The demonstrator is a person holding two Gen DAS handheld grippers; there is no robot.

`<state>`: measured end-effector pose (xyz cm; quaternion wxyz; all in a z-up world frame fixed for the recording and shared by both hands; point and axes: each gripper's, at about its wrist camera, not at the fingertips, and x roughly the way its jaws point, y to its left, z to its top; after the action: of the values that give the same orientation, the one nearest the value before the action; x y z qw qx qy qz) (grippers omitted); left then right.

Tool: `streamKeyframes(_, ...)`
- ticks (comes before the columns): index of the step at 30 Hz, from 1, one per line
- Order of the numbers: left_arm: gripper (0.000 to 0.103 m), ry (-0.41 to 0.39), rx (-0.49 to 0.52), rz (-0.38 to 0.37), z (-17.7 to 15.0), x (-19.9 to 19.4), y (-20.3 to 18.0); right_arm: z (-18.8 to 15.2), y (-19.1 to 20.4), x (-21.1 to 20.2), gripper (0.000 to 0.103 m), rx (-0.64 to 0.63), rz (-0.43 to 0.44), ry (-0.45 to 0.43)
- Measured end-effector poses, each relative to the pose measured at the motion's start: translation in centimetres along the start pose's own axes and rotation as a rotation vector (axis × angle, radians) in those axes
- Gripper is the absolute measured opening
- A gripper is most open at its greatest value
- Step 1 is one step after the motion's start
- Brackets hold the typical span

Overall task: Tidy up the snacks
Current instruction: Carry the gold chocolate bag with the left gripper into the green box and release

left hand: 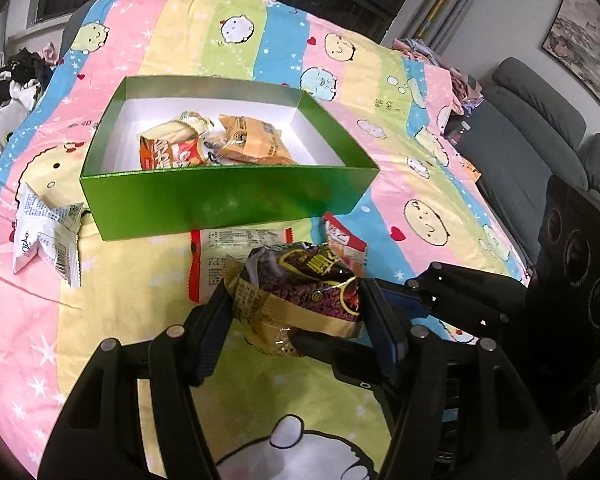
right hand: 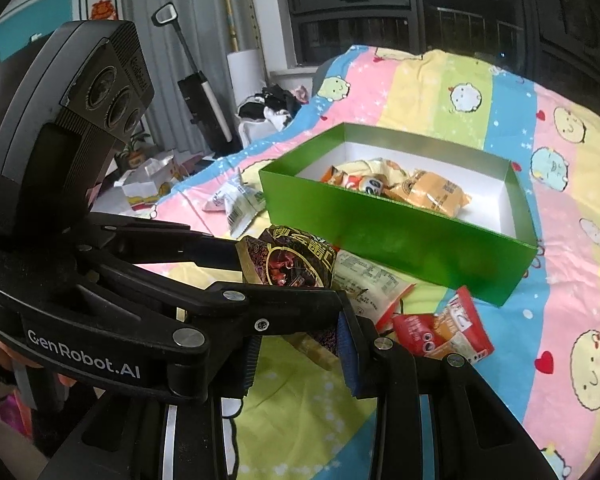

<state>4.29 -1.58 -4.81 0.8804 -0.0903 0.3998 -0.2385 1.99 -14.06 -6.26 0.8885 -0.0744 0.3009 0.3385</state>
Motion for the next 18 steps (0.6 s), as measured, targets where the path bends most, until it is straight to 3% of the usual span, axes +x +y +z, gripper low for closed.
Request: streamKeyframes(18, 0.063, -0.068, 0.025, -0.007, 0.0, -2.6, -1.0, 1.2, 1.1, -1.7, 0.036, -0.043, -0.037, -0.053)
